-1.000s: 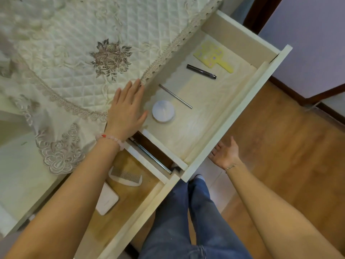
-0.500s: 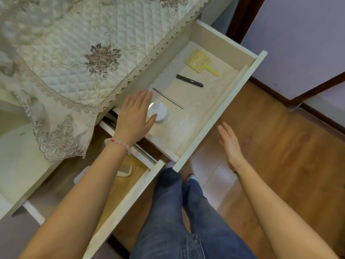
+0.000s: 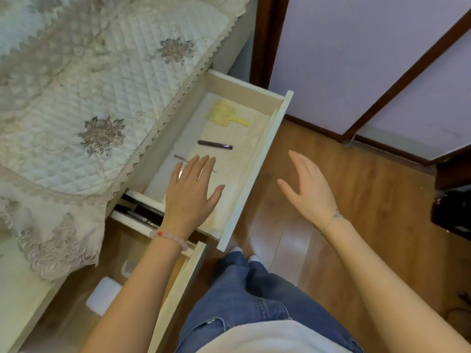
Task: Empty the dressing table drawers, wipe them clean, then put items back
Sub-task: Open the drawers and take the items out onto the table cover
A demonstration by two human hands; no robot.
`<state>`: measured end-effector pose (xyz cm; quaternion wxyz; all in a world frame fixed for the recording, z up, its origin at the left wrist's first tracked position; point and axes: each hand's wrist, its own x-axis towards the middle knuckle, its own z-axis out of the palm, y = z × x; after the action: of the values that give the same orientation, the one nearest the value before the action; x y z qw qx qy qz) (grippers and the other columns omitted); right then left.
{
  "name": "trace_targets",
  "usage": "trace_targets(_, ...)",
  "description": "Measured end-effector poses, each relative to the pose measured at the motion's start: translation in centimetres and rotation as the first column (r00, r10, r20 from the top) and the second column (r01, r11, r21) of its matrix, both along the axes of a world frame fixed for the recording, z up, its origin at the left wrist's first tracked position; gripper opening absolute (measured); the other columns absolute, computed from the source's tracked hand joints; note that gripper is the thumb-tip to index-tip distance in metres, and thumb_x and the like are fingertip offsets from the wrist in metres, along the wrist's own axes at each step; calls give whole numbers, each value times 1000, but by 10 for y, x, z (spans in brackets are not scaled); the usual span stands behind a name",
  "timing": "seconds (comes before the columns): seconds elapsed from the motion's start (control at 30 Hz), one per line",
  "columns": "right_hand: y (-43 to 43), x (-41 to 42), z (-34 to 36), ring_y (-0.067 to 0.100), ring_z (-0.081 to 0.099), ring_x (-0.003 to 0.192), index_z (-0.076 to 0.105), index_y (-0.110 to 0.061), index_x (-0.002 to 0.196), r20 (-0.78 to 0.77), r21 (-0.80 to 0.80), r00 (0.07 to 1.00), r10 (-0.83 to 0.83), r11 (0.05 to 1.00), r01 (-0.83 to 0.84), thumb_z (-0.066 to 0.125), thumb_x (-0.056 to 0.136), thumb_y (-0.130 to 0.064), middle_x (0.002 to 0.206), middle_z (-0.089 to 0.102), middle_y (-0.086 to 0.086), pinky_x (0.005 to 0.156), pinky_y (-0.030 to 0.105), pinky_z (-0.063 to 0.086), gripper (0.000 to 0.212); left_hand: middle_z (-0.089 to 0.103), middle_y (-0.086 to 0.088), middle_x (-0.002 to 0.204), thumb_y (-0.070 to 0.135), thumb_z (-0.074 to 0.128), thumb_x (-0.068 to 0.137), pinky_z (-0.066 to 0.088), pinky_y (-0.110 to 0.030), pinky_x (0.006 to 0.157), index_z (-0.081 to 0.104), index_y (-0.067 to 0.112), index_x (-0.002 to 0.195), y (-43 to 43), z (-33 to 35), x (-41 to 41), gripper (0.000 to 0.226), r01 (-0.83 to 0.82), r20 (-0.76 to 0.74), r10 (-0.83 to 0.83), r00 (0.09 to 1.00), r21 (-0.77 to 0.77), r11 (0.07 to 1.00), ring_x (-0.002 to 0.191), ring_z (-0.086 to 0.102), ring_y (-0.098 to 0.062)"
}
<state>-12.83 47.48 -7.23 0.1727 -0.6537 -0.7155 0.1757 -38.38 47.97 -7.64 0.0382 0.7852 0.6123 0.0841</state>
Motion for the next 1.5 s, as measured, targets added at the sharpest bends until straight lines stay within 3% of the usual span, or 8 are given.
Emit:
trace_targets(0.4,27,48,14,13,22,141,24,-22,146,-25,30,986,-167,985,168,47,91,-45,152,26,-2,116,37,23,64,55,-6,133,48,38,89,27,-45,109,50,10,133,64,15,51,59,156,-16,-155,988,58,986,129,45,-26)
trace_targets(0.73,121,153,22,11,16,142,23,-21,146,-44,32,999,-22,999,23,49,92,-41,153,24,-3,118,39,18,63,53,-6,136,50,35,90,19,-42,111,47,12,136,131,17,151,61,12,-74,-8,997,57,998,132,42,-26)
trace_targets(1.03,202,236,28,12,17,142,23,-20,146,3,27,993,114,993,-114,48,93,-41,153,25,-3,118,36,17,62,54,-7,135,50,34,90,27,-46,110,49,11,134,180,30,234,60,-128,-53,134,990,92,987,129,44,-27)
trace_targets(1.5,350,238,13,11,13,143,19,-21,147,-35,-8,960,278,960,-279,48,93,-38,154,22,-3,118,36,15,63,53,-6,135,50,34,90,28,-46,110,47,12,136,284,18,244,61,-262,-68,265,962,52,964,130,43,-26)
